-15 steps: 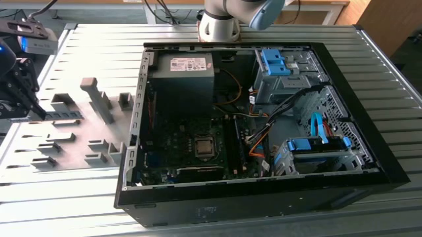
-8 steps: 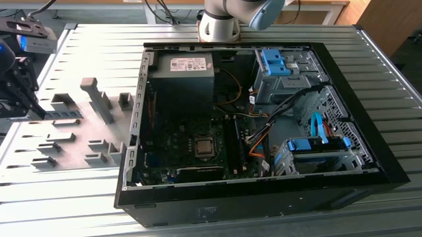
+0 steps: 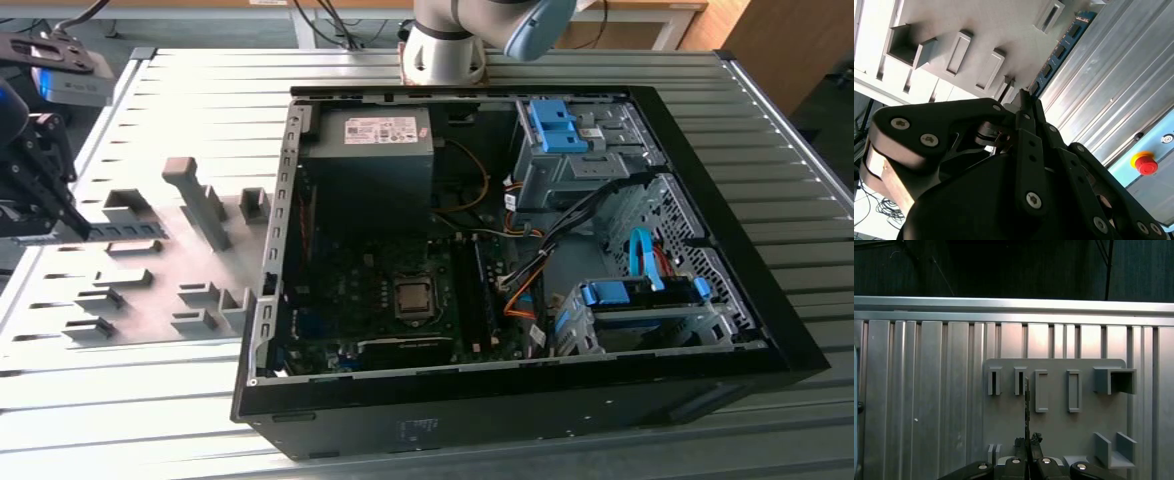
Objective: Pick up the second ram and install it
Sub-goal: 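Pick up the second ram and move it above second insertion slot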
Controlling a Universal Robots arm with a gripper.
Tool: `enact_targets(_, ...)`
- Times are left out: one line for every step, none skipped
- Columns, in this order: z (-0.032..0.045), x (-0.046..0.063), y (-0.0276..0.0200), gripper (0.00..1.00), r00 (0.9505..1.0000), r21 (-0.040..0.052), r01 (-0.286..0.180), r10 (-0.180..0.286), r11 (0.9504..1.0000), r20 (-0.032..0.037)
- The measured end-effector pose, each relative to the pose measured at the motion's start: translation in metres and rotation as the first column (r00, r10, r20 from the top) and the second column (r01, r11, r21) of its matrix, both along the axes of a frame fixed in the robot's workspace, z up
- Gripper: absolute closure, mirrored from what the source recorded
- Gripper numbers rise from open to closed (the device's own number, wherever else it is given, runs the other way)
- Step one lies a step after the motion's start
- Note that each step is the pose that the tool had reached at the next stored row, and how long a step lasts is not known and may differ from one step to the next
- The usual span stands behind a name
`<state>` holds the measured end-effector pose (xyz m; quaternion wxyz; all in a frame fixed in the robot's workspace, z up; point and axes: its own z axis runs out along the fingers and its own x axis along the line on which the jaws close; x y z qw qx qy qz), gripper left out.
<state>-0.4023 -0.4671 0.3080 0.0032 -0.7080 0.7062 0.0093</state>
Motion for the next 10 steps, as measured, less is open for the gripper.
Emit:
enact_targets(0.0003,0.0,0.0,0.86,1.0,-0.0001,0.0,0.0,1.0,-0.0001)
enact_targets(0.0006,0.0,0.0,0.86,1.0,-0.0001,0.0,0.0,1.0,-0.0001)
enact_targets(0.0008,0.0,0.0,0.86,1.0,-0.0001,0.0,0.0,1.0,0.0)
enact_targets(0.0009,0.0,0.0,0.86,1.0,-0.0001,0.0,0.0,1.0,0.0)
enact_targets(0.0013,0.0,0.0,0.86,1.0,0.0006,0.0,0.0,1.0,-0.0001)
enact_targets(0.0012,0.0,0.0,0.86,1.0,0.0007,0.0,0.0,1.0,-0.0001)
enact_targets(0.0012,0.0,0.0,0.86,1.0,0.0008,0.0,0.0,1.0,0.0)
enact_targets(0.0013,0.0,0.0,0.86,1.0,0.0009,0.0,0.0,1.0,0.0)
enact_targets(0.0015,0.0,0.0,0.86,1.0,0.0008,0.0,0.0,1.0,0.0)
enact_targets(0.0017,0.0,0.0,0.86,1.0,0.0008,0.0,0.0,1.0,0.0)
